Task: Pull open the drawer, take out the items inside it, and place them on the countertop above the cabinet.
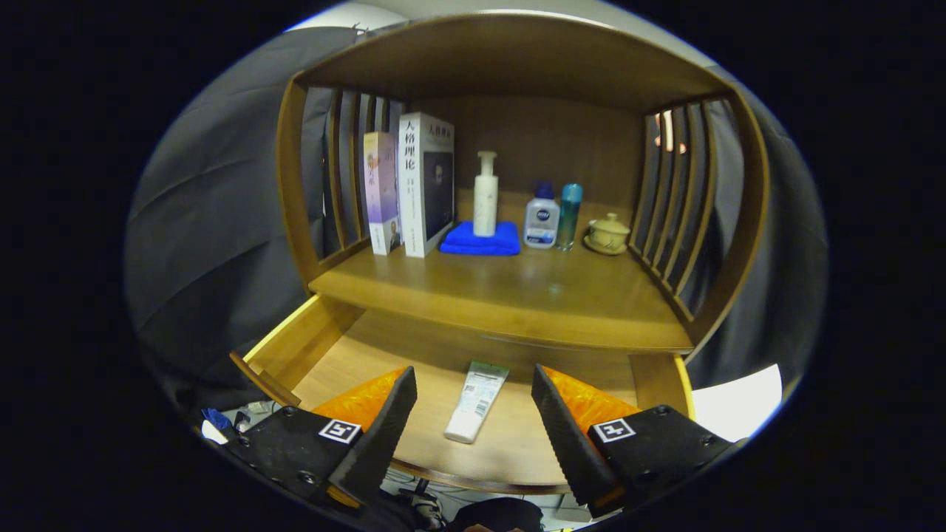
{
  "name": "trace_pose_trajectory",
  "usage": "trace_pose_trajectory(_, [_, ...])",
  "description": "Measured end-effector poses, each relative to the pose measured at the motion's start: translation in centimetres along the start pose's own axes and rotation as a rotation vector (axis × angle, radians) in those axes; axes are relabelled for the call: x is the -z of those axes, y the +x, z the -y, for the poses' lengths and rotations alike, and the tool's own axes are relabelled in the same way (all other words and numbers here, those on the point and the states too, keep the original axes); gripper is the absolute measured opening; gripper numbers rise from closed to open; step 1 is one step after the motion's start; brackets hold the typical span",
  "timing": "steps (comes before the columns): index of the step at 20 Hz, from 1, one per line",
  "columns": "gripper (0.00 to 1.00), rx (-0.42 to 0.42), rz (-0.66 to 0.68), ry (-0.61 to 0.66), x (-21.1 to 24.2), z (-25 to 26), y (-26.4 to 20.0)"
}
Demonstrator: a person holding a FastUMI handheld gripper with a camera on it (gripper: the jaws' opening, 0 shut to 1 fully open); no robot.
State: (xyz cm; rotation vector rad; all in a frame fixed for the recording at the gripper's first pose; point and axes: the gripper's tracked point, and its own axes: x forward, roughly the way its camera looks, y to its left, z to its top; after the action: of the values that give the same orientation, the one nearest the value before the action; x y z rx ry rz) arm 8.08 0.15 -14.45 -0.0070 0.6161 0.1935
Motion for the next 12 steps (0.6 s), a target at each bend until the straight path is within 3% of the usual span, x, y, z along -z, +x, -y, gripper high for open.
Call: trace_pose_trajectory(12, [0.99, -0.007, -0.371, -0.034, 4.3, 0.0, 7.9])
